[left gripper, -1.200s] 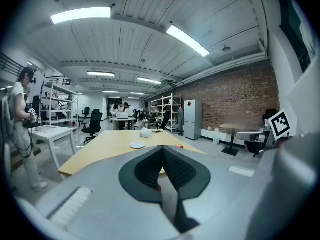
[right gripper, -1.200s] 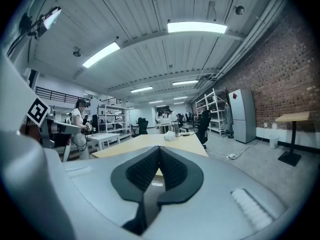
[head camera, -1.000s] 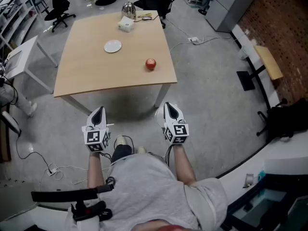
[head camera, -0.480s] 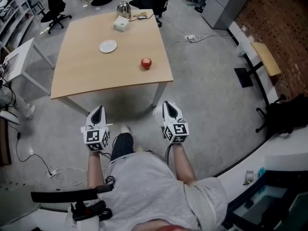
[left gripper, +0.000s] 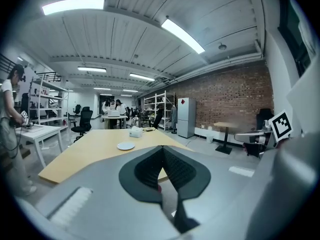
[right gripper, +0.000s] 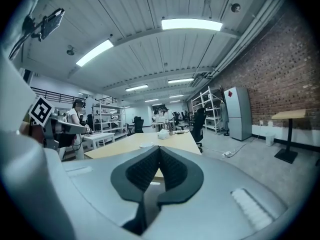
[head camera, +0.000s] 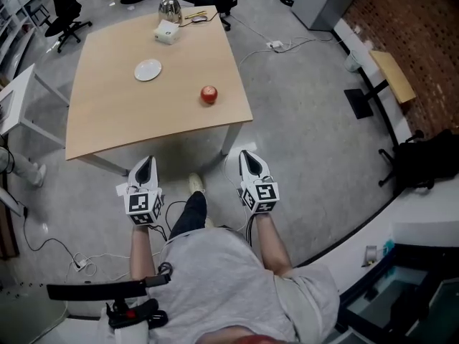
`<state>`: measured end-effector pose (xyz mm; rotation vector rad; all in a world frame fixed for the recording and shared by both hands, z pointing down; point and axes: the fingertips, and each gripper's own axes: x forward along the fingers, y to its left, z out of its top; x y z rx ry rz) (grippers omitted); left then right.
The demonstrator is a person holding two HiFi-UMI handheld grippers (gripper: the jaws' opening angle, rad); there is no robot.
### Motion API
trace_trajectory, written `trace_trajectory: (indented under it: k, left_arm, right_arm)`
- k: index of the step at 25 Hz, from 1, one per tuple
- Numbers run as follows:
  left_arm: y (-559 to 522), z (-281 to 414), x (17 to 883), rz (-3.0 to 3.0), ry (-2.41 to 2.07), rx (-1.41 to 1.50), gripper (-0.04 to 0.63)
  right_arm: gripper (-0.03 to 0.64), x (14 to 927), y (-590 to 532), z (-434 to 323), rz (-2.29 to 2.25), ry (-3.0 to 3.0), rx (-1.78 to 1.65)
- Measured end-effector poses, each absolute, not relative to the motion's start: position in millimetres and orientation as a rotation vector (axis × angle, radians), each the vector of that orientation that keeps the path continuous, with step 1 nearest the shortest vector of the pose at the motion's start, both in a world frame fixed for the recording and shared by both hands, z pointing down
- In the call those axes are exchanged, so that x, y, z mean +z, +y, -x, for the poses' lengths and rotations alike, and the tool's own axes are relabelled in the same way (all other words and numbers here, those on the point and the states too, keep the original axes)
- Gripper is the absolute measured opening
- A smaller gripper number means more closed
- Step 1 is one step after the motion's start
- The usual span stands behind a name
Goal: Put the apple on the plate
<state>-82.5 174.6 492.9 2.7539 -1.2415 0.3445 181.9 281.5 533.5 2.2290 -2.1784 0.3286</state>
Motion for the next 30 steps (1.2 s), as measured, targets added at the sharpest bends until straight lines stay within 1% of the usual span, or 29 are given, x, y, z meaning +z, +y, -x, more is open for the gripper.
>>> trace_trajectory:
  k: [12, 19, 30]
  left_arm:
    - [94, 39, 514, -2.726, -1.178, 0.423, 0.02]
    - [51, 22, 531, -2.697, -1.159, 0.476, 0.02]
    - [15, 12, 562, -2.628, -1.124, 0.554, 0.02]
  right_arm:
    - [0.006, 552, 201, -224, -2.218, -2.131, 0.373]
    - [0.006, 569, 149, -234, -2.155, -2.139, 0.404]
    - [0.008, 601, 86, -240, -2.066, -2.14, 0.477]
